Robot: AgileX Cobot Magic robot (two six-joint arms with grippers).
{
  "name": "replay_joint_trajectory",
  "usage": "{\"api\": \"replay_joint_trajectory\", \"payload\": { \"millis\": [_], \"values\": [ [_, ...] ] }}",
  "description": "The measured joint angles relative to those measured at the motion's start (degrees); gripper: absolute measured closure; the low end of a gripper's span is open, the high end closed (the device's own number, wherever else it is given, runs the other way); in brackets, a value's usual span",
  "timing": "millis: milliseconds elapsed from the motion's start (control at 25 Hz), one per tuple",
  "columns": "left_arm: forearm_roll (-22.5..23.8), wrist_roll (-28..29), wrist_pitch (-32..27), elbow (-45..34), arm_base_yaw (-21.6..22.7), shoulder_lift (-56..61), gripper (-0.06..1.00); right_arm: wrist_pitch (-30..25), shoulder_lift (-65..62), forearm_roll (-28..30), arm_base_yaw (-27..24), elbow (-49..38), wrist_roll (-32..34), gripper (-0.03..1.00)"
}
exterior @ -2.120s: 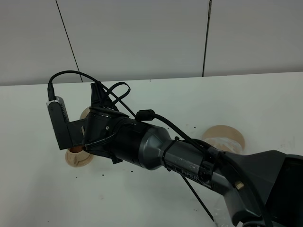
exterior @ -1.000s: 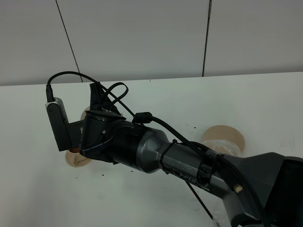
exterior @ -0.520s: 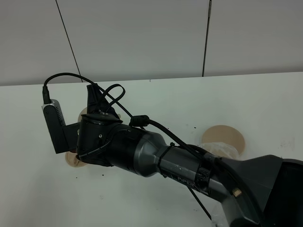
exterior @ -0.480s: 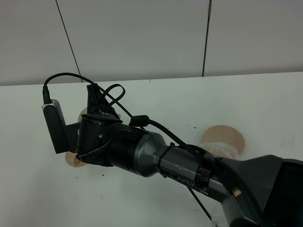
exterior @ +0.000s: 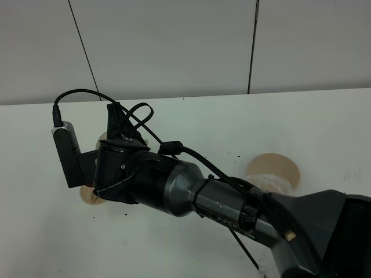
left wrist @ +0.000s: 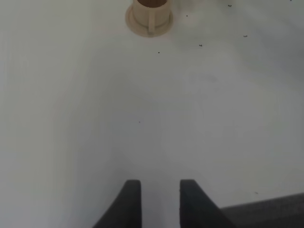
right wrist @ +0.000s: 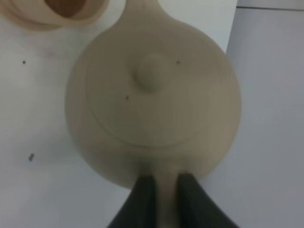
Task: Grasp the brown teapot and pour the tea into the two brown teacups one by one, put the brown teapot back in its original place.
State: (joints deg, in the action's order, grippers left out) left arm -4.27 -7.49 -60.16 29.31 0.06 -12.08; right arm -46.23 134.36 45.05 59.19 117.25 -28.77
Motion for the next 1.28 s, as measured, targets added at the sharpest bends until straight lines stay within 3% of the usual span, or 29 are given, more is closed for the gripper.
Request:
{"api": "replay_joint_trajectory", "payload": {
  "millis": [1280],
  "values": [
    [0.0, 0.0, 0.0, 0.0, 0.0, 0.0, 0.68, -0.4, 0.0, 0.2, 0.0, 0.0, 0.5, 0.87]
  ]
}}
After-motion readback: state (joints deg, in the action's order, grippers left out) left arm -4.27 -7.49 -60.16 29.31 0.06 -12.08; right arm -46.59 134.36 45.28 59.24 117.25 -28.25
